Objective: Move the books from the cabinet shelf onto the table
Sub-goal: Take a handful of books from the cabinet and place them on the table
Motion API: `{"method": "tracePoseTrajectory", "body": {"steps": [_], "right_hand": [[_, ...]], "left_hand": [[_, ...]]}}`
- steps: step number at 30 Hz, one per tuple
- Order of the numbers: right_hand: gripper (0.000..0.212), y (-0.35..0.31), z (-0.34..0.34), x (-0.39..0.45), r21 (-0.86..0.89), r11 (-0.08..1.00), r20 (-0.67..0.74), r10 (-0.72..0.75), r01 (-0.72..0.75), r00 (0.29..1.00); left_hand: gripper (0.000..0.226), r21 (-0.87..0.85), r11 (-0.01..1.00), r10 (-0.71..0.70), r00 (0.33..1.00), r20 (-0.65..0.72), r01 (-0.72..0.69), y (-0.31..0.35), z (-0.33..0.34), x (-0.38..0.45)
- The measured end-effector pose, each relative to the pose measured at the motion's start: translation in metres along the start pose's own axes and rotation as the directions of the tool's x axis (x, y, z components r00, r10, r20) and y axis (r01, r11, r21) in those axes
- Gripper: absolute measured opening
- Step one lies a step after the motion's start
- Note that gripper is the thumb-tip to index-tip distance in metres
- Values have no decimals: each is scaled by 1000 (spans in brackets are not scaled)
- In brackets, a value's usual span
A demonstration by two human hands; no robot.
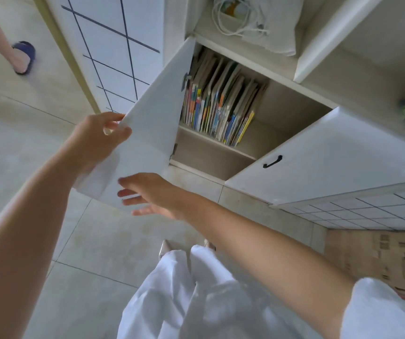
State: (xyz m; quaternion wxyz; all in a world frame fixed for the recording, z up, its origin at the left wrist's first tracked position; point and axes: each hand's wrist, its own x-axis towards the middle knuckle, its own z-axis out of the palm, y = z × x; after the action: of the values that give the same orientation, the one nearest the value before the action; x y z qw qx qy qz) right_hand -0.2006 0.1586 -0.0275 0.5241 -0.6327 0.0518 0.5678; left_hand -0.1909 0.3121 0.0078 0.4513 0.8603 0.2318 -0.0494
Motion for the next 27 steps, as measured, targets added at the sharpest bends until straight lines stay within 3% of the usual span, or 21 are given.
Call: {"method": "tracePoseTrajectory", "body": {"steps": [5,8,12,17,20,25,27], "right_hand": [[26,15,-70,-4,26,996,-112,82,-80,990],[19,23,-121,-14,81,994,-238,91,-74,967],[18,26,-176,-25,89,992,-346,120,-94,930],[22,15,-236,-35,57,996,-419,92,-75,903],[28,1,-274,-29,6,997,-481,72,-79,874],[19,-25,-335,-20,-116,987,-560,27,-111,828],[29,-36,-362,-16,-93,991,-564,25,-94,826]], "left_hand": [[58,302,947,146,984,-99,-110,19,11,7],[58,425,872,333,931,-151,-243,37,26,9],[50,429,829,445,888,-119,-358,61,63,17],[47,338,865,405,914,-33,-371,85,125,29],[48,261,925,287,958,-3,-276,94,167,42],[47,216,964,133,985,107,-154,99,232,66],[47,178,980,75,991,108,-94,100,260,79]]}}
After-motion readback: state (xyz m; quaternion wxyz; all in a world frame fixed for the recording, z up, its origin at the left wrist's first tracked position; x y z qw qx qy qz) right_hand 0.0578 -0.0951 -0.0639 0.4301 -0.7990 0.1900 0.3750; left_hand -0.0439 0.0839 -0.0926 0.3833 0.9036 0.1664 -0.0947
